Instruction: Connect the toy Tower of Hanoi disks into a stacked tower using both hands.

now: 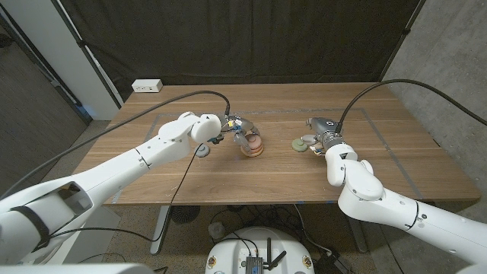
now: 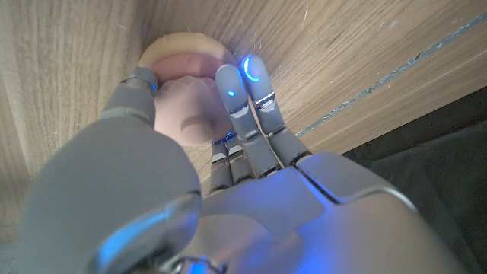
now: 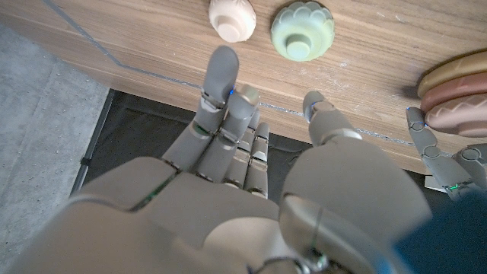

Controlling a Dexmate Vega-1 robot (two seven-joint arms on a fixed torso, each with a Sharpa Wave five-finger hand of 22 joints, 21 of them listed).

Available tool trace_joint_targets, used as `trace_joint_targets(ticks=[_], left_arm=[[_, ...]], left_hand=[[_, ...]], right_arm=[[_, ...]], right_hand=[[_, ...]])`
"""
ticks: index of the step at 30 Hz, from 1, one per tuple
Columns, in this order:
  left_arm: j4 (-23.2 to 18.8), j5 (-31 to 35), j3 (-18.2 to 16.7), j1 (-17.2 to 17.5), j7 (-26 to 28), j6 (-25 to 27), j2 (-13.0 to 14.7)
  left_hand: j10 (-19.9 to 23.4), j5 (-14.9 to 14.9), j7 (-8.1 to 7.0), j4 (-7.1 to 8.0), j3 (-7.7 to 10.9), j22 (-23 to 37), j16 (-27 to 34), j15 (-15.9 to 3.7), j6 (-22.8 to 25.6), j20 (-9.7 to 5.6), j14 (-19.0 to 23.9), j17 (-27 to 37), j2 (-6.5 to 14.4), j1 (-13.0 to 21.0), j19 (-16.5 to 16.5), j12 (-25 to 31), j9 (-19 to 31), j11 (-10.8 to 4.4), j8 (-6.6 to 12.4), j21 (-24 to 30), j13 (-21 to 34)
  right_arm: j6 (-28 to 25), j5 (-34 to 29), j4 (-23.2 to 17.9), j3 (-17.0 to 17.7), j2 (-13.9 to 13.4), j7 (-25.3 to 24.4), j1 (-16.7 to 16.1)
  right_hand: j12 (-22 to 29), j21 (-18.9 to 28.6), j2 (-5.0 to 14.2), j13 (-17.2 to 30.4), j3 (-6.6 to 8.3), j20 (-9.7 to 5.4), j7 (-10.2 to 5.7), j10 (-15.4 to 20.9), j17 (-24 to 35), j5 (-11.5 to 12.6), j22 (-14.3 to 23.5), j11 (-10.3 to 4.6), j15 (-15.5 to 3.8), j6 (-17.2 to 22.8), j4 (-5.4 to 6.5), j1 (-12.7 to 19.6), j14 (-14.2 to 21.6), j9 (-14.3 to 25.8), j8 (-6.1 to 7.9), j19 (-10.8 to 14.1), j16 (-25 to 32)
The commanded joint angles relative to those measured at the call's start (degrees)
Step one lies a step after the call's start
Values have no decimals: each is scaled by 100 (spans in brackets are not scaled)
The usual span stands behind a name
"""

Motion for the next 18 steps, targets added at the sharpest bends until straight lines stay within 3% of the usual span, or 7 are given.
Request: trace_joint_targets(ticks=[1,18], left_arm=[[-47,169,2,-26,-122,115,-36],[-202,105,-149,61,-206,269,72]], left_hand=[[-194,-20,43,4,-59,1,-24,-535,-211,-716,-104,15,-45,-86,-28,16,-7,38,-10,-20,-2],[-342,-55,67,23,-110,-12,-36,-535,-366,-705,-181,8,-56,-222,-75,88,-38,80,53,-47,-25]], right_arm=[[11,-26,43,18,34,33,4],[105,-32,104,22,66,74,42]], right_hand=[[1,-4,0,8,38,-297,4,38,33,47,12,9,-121,54,-15,-14,55,3,-29,19,26],[0,-2,-21,16,50,-298,5,50,39,51,10,0,-119,82,-28,15,56,2,-24,25,43]])
